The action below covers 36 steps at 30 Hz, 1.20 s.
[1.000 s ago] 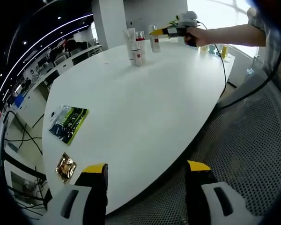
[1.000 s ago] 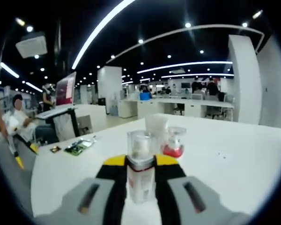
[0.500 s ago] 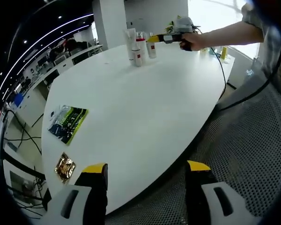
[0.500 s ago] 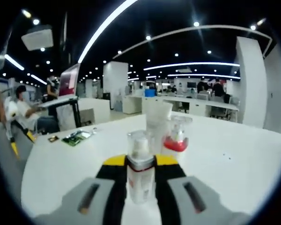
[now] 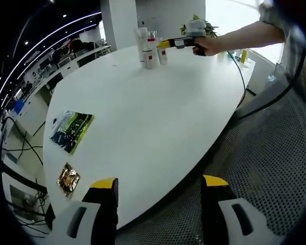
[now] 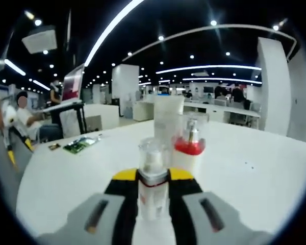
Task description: Arrange the skincare products in the storage area until every visible bottle or jar stands upright without overlapping.
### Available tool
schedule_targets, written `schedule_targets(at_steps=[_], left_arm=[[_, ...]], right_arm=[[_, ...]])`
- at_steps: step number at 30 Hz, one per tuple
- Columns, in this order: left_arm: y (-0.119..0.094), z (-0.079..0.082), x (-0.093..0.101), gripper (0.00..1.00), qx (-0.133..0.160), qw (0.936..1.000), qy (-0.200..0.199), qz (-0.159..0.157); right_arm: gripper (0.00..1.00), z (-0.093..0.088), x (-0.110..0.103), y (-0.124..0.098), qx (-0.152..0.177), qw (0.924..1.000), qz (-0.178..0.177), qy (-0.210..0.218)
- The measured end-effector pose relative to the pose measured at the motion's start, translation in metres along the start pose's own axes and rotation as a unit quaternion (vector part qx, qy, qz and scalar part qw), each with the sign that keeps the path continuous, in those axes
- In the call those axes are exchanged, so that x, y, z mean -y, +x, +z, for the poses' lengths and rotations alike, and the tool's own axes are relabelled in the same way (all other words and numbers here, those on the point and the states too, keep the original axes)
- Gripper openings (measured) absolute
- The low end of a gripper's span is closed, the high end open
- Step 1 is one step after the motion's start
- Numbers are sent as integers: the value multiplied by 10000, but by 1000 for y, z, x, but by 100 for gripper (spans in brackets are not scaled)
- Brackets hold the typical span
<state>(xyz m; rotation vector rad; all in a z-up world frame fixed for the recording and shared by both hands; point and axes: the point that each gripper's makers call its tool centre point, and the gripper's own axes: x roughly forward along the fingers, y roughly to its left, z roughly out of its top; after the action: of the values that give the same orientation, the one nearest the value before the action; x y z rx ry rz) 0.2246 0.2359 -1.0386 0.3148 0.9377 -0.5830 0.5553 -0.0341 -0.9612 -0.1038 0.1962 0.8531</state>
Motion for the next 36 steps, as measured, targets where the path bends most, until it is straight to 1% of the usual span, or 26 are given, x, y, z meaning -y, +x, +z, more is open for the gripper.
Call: schedule_targets(at_steps=[9, 11, 14, 15, 20, 23, 27, 30, 32, 33, 34, 36], left_arm=[[1, -2, 1, 67, -74, 10000, -15, -33], [1, -2, 2, 66, -76, 10000, -9, -43], [1, -2, 2, 66, -67, 10000, -3, -56], [1, -2, 2, 66, -78, 10000, -6, -56], [1, -3, 2, 66, -109, 9999, -6, -63], [1, -3, 2, 66, -89, 9999, 5, -56], [2, -3, 3, 66, -101, 9999, 17, -66], [2, -3, 3, 66, -102, 9999, 17, -68], [2, -4, 3, 66, -108, 9999, 17, -72], [2, -4, 3, 66, -110, 9999, 21, -69], [2, -3, 3, 66, -101, 9999, 18, -67], [2, -3, 3, 66, -100, 9999, 19, -69]], right_arm=[[20, -5, 3, 1, 53, 9999, -33, -117], [20, -6, 3, 2, 53, 9997, -26, -233], [20, -10, 1, 2, 89, 9998, -4, -193], [20, -9, 0, 2, 177, 9996, 11, -215], [20, -10, 2, 0, 301, 9995, -54, -95], [20, -10, 5, -1, 271, 9996, -97, -14], [20, -10, 2, -3, 229, 9997, -69, -46], [20, -11, 3, -4, 244, 9997, -84, 33], [21, -12, 3, -3, 198, 9997, -87, 99], [21, -22, 3, -3, -84, 9998, -130, 96], [23, -31, 3, -3, -357, 9992, -154, -52], [28, -31, -1, -1, -264, 9996, -85, 107]])
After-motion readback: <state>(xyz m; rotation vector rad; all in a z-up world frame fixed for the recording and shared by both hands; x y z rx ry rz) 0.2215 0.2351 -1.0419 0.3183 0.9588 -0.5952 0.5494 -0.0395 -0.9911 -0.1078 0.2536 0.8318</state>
